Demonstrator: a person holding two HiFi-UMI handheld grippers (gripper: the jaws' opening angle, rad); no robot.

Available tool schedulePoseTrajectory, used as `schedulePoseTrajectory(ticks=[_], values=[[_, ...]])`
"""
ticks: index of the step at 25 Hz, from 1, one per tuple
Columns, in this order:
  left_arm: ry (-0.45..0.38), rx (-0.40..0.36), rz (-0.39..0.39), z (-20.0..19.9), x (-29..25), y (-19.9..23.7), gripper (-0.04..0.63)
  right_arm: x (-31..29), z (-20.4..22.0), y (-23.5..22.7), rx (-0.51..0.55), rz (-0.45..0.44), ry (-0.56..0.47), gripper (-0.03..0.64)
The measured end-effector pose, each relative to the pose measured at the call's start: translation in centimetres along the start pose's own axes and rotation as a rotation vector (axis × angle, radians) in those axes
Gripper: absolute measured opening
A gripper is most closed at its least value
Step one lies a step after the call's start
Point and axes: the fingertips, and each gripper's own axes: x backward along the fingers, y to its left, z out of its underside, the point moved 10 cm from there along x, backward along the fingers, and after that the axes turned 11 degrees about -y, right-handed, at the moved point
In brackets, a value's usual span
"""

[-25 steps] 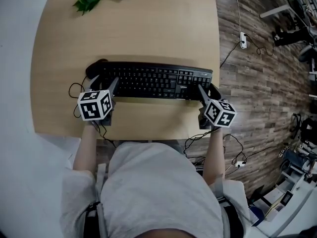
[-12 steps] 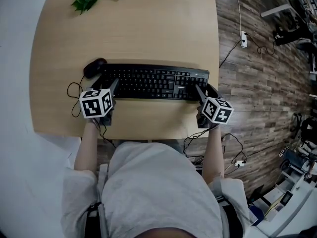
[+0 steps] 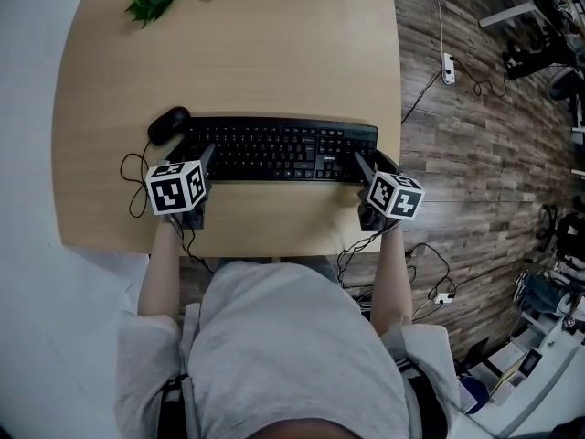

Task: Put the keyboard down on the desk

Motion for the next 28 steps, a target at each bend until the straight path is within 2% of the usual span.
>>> schedulePoseTrajectory(ticks=[6, 12, 16, 20, 22, 24, 25, 27, 28], values=[[0.007, 0.002, -0.013, 0.1, -0.3, 0.1, 0.265, -0.4, 0.0, 0.0, 0.003, 0.004, 0.011, 0.239], [-0.024, -0.002, -0.015, 0.4, -0.2, 0.1, 0.265, -0.5, 0.1, 0.0, -0.003, 0.008, 0.004, 0.24], [-0.072, -0.014, -0.031, 0.6, 0.4, -0.2, 0.265, -0.1, 0.1, 0.0, 0.0, 0.016, -0.014, 0.241], [-0.159, -0.057, -0.058, 0.0, 1.7, -0.9, 0.265, 0.9, -0.2, 0.3, 0.059, 0.059, -0.071, 0.237], [-0.209, -0.097, -0.075, -0.5, 2.6, -1.4, 0.257, 1.8, -0.7, 0.5, 0.095, 0.072, -0.113, 0.174], [-0.263, -0.127, -0.106, -0.9, 3.7, -1.9, 0.185, 3.0, -1.2, 0.7, 0.11, 0.069, -0.159, 0.056], [-0.29, -0.132, -0.125, -1.0, 4.3, -2.0, 0.137, 3.6, -1.5, 0.8, 0.114, 0.057, -0.178, 0.028], [-0.337, -0.117, -0.156, -1.3, 5.4, -2.3, 0.042, 4.6, -2.0, 1.2, 0.128, 0.021, -0.207, 0.017], [-0.357, -0.105, -0.166, -1.4, 6.0, -2.4, 0.023, 5.1, -2.2, 1.4, 0.137, 0.004, -0.222, 0.014]])
